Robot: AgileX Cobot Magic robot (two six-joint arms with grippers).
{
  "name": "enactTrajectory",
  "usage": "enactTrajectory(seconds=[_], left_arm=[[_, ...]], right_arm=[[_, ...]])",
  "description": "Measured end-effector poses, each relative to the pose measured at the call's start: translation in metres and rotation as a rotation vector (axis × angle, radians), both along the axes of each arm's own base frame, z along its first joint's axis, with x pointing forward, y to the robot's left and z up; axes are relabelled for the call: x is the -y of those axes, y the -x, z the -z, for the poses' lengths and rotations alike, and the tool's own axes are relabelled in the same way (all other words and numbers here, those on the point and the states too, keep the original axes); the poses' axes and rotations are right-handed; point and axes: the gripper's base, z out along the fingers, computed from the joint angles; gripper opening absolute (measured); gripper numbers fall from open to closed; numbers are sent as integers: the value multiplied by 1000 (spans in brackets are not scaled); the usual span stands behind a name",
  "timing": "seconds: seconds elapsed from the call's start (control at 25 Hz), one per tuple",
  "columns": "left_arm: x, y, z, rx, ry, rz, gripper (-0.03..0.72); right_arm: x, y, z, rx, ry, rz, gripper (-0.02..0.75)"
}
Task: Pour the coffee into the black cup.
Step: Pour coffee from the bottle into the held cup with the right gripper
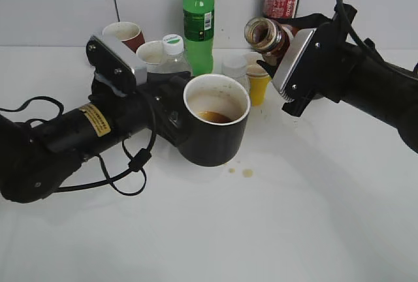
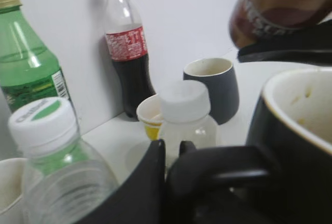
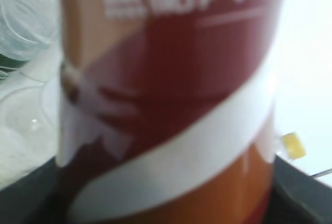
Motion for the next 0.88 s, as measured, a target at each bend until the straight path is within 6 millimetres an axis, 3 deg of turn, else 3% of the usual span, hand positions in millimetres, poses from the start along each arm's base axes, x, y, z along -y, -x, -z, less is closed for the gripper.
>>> enactTrajectory(seconds=[0.28,0.88], left_arm=[[2,1,0,-70,67,2,49],[10,5,0,-61,11,102,48]], right_arm=[[-1,-4,-5,115,125,-6,503],[-2,-6,-8,229,260,-19,503]])
